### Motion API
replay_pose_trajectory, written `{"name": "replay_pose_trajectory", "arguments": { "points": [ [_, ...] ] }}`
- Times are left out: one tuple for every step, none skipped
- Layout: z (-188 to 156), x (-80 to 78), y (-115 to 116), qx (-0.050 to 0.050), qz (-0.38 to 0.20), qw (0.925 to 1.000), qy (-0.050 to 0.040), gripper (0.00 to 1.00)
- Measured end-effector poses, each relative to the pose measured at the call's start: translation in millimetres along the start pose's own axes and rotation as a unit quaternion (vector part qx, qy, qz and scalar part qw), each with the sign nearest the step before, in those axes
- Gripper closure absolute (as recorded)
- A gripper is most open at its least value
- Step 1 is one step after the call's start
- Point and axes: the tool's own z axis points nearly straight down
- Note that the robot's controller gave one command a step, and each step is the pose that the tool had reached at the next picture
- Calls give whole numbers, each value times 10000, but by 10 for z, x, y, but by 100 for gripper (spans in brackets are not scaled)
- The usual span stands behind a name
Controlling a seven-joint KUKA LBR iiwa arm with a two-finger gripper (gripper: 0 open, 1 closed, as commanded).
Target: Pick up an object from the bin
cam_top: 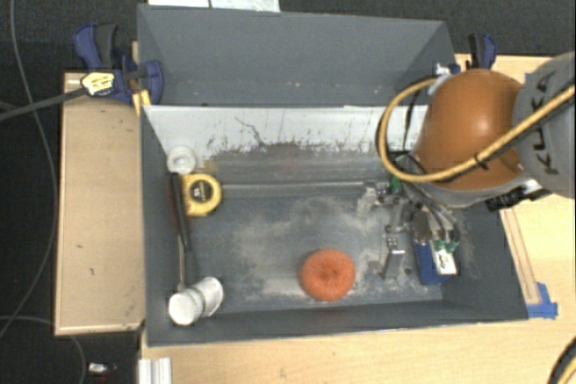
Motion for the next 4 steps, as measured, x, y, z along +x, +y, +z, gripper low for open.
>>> {"name": "replay_pose_trajectory", "arguments": {
  "points": [
    [-40,-17,0,0,1,10000,-41,0],
    [456,52,305,2,-337,9994,-68,0],
    [809,155,424,-4,-245,9997,-38,0],
    [1105,200,448,-2,-729,9973,-52,0]
  ]
}}
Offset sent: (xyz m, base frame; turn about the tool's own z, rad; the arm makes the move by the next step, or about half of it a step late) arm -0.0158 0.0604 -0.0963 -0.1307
